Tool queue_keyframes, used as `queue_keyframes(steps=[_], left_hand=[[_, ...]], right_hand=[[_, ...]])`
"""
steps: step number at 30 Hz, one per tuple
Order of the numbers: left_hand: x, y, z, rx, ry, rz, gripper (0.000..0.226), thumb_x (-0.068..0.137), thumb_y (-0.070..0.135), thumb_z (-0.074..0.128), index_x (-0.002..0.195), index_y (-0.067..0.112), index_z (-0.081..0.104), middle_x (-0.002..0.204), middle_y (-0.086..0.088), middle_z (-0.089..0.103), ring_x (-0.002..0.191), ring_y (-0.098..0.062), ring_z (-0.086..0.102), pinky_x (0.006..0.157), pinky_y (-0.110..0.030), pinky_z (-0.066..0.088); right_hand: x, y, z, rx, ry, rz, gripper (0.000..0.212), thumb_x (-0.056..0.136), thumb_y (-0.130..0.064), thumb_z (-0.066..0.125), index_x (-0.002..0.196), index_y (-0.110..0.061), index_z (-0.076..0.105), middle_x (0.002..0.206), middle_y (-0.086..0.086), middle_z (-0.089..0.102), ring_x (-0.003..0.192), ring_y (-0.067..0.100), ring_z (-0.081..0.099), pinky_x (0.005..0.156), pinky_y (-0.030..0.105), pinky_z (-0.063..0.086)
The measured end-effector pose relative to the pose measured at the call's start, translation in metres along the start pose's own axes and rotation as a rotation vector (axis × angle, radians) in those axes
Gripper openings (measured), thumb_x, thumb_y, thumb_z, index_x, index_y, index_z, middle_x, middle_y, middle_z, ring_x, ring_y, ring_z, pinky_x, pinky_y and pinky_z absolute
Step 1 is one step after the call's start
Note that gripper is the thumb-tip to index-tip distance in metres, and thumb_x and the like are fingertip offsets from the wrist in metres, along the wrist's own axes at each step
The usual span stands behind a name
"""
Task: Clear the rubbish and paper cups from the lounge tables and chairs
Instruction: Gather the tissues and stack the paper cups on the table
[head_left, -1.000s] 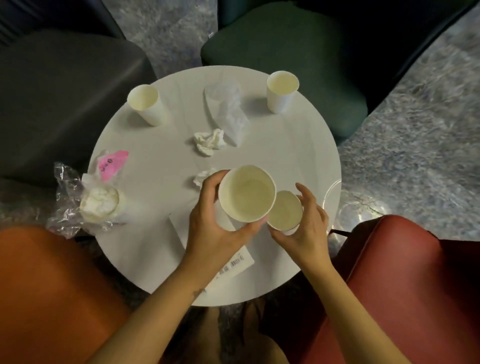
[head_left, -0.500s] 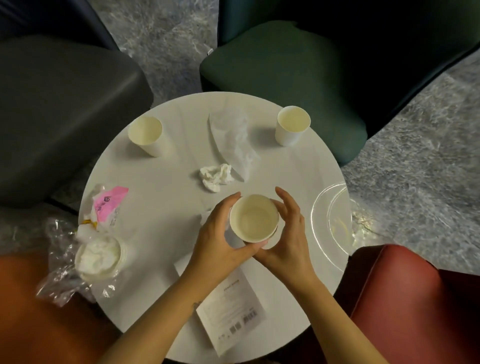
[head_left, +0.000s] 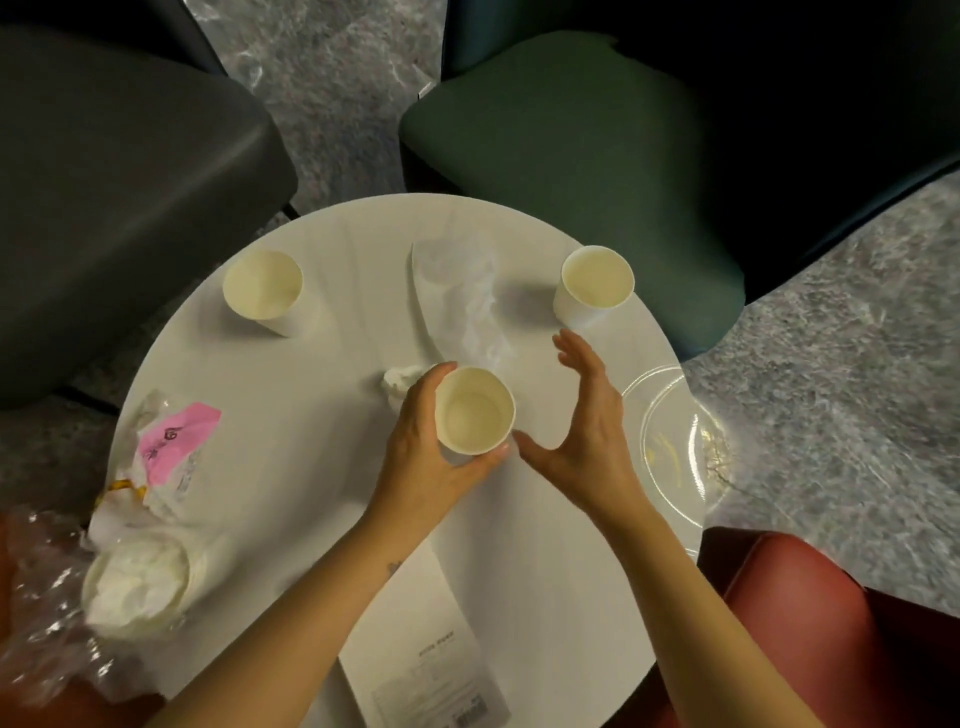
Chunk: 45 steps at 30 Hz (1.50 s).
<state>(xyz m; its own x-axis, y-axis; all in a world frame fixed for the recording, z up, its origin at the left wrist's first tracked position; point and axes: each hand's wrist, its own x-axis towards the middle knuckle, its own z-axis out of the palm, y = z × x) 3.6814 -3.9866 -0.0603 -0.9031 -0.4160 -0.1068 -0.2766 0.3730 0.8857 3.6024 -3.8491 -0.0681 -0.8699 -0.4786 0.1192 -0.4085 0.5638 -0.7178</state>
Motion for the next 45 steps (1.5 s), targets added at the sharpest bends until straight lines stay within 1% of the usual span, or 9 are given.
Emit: queue_keyframes(steps=[9,13,19,23,27,31,36,41,45], left_hand=[[0.002,-0.009,0.013,0.226,-0.012,0.037,0.110,0.054,0.048,0.081,0.140,0.024,0.017,0.133,0.010,0.030,0.127,-0.006,0.025,0.103,-0.037,0.031],[0.010,0.002,-0.013,0.240,0.129,0.032,0.087,0.062,0.063,0.060,0.136,0.036,0.021,0.132,0.018,0.029,0.119,0.003,0.023,0.096,-0.035,0.030],[0.059,-0.006,-0.064,0.419,0.544,-0.177,0.080,0.073,0.034,0.073,0.138,0.018,0.029,0.146,-0.011,0.028,0.133,-0.030,0.027,0.109,-0.041,0.020],[0.089,-0.026,-0.084,0.407,0.558,-0.274,0.087,0.073,0.030,0.074,0.142,0.019,0.021,0.150,-0.009,0.015,0.137,-0.028,0.019,0.113,-0.045,0.022],[0.108,-0.037,-0.089,0.396,0.562,-0.353,0.085,0.076,0.032,0.071,0.143,0.025,0.019,0.150,-0.007,0.015,0.136,-0.028,0.021,0.111,-0.044,0.026],[0.113,-0.036,-0.090,0.363,0.616,-0.413,0.079,0.079,0.026,0.069,0.142,0.023,0.022,0.146,-0.011,0.025,0.133,-0.031,0.028,0.109,-0.044,0.029],[0.106,-0.001,-0.086,0.228,0.687,-0.220,0.074,0.075,0.027,0.072,0.137,0.023,0.031,0.138,-0.005,0.038,0.125,-0.021,0.040,0.103,-0.040,0.038],[0.090,0.051,-0.068,-0.082,0.488,0.041,0.063,0.072,0.035,0.069,0.125,0.028,0.036,0.128,0.008,0.046,0.118,-0.009,0.049,0.098,-0.030,0.046],[0.083,0.057,-0.062,0.081,0.391,0.076,0.059,0.068,0.037,0.068,0.120,0.020,0.047,0.126,0.002,0.048,0.114,-0.009,0.048,0.096,-0.012,0.040]], right_hand=[[0.063,0.042,-0.024,-0.071,0.198,0.077,0.088,0.063,-0.029,0.083,0.135,-0.011,0.036,0.140,0.011,0.041,0.127,0.030,0.038,0.107,0.041,0.024],[0.085,0.052,-0.019,-0.057,0.198,0.133,0.092,0.063,-0.030,0.083,0.138,-0.012,0.032,0.142,0.009,0.038,0.130,0.028,0.036,0.108,0.041,0.020],[0.105,0.056,-0.011,0.017,0.181,0.224,0.091,0.067,-0.029,0.081,0.139,-0.022,0.026,0.141,0.003,0.039,0.126,0.025,0.036,0.109,0.049,0.026],[0.110,0.036,-0.010,0.113,0.181,0.079,0.092,0.064,-0.030,0.082,0.135,-0.031,0.024,0.135,0.000,0.042,0.119,0.008,0.037,0.103,0.050,0.034],[0.119,0.003,0.002,0.226,0.100,-0.036,0.089,0.063,-0.036,0.080,0.131,-0.037,0.024,0.128,-0.010,0.041,0.117,0.014,0.044,0.099,0.044,0.042],[0.121,-0.014,0.015,0.264,-0.044,-0.111,0.086,0.065,-0.035,0.080,0.130,-0.033,0.024,0.133,0.005,0.046,0.118,0.020,0.047,0.095,0.052,0.044],[0.128,-0.020,0.025,0.254,-0.148,-0.114,0.087,0.064,-0.031,0.082,0.128,-0.037,0.023,0.132,0.004,0.049,0.112,0.009,0.043,0.096,0.055,0.042],[0.128,-0.027,0.033,0.274,-0.128,-0.138,0.090,0.066,-0.031,0.081,0.131,-0.039,0.020,0.120,-0.021,0.041,0.108,-0.013,0.037,0.097,0.048,0.041],[0.126,-0.035,0.035,0.325,-0.089,-0.163,0.089,0.067,-0.039,0.079,0.130,-0.044,0.017,0.116,-0.037,0.034,0.114,-0.020,0.031,0.095,0.035,0.038]])
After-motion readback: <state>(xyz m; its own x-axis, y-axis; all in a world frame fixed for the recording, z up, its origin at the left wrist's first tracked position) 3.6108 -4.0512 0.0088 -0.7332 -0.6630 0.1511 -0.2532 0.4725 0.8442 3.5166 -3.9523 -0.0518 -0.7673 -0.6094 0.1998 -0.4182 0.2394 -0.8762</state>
